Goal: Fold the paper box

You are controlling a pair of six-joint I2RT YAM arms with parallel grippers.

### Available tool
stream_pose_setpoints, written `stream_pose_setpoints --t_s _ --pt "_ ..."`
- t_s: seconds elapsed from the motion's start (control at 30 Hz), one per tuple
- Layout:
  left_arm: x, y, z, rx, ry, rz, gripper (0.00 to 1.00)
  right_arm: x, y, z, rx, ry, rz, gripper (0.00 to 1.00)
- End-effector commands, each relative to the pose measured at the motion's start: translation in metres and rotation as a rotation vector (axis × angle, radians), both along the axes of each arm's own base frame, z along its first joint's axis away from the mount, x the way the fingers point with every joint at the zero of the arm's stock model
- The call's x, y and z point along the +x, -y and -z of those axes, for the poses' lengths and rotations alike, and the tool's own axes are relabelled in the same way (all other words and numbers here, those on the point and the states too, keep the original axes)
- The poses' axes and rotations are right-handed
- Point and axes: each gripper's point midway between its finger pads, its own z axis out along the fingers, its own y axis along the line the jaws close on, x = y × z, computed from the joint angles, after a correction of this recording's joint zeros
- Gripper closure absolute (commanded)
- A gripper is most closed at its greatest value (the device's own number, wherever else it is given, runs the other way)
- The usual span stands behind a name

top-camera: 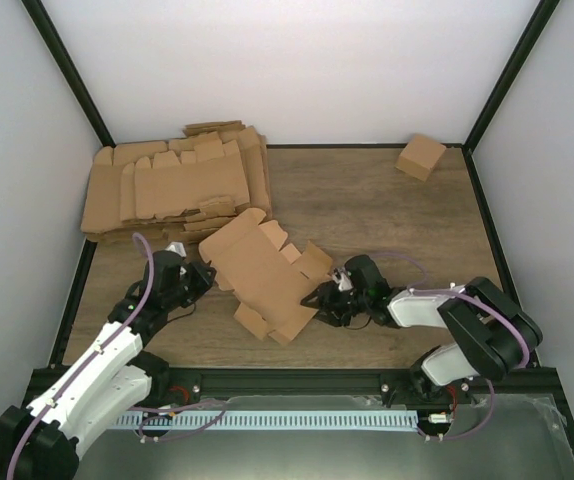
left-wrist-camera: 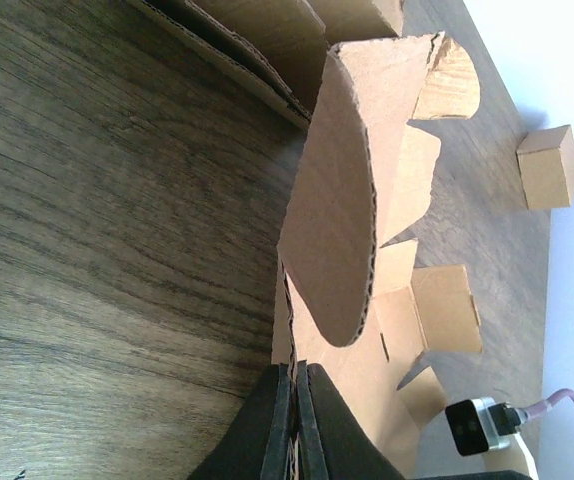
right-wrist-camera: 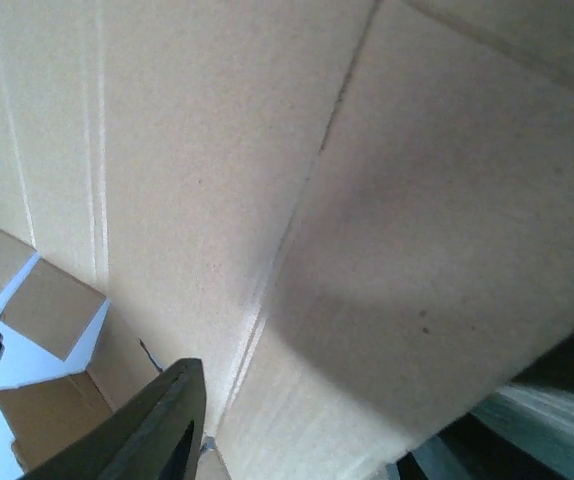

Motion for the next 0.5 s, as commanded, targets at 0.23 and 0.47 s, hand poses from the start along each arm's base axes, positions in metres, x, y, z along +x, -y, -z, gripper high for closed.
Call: stream_pose_setpoints --t_s 0.23,0.47 --pt "-0.002 -0.013 -0.006 0.089 0.007 -0.018 0.55 0.027 -0.010 -0.046 -0.069 0.199 -0.067 0.99" --pt "0.005 -0.037 -0.070 0.242 0.124 -0.057 0.05 0.047 0.008 -0.079 -0.274 0.425 -0.161 0.99"
